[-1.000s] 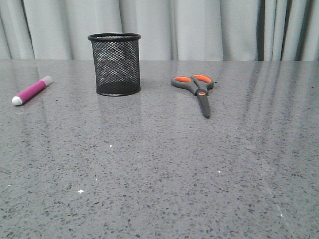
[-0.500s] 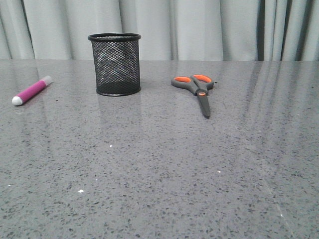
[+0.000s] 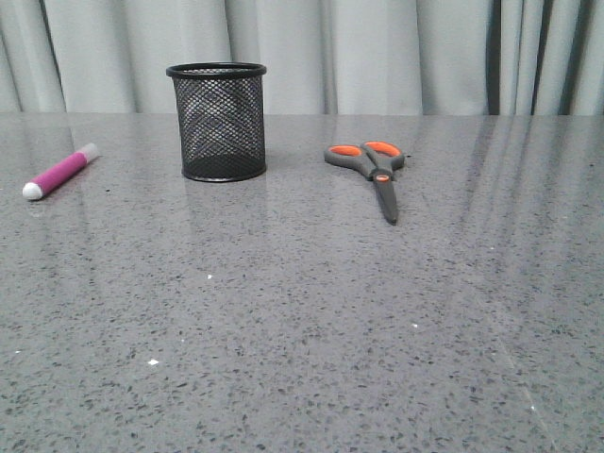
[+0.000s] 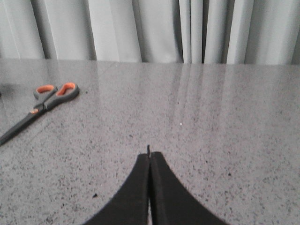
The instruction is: Put pen and scissors into bin
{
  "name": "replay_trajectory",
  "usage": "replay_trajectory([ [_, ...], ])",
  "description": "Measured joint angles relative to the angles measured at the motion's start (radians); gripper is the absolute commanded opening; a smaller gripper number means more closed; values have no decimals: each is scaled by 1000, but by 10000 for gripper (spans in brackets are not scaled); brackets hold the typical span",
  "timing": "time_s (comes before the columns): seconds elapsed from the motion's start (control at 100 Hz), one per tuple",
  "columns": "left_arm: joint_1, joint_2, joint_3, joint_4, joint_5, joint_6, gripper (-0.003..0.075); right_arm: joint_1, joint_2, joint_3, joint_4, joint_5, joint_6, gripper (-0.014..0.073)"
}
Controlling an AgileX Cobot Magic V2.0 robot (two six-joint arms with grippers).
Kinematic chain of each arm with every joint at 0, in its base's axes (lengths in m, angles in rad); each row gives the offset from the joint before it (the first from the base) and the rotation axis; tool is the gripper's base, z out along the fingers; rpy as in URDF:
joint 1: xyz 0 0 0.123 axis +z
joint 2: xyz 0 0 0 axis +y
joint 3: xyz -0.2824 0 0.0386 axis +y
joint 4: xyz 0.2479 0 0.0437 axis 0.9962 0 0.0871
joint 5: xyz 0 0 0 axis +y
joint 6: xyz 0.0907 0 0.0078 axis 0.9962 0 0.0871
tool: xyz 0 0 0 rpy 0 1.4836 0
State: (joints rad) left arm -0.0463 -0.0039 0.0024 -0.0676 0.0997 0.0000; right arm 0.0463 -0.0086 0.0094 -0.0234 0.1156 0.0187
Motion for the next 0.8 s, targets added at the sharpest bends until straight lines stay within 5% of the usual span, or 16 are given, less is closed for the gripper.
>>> replay_trajectory([
  [0.62, 0, 0, 0, -88, 0, 0, -22, 0, 0, 0, 64, -47, 0, -68],
  [0.8, 0, 0, 0, -264, -2, 0, -22, 0, 0, 0, 234, -62, 0, -68],
])
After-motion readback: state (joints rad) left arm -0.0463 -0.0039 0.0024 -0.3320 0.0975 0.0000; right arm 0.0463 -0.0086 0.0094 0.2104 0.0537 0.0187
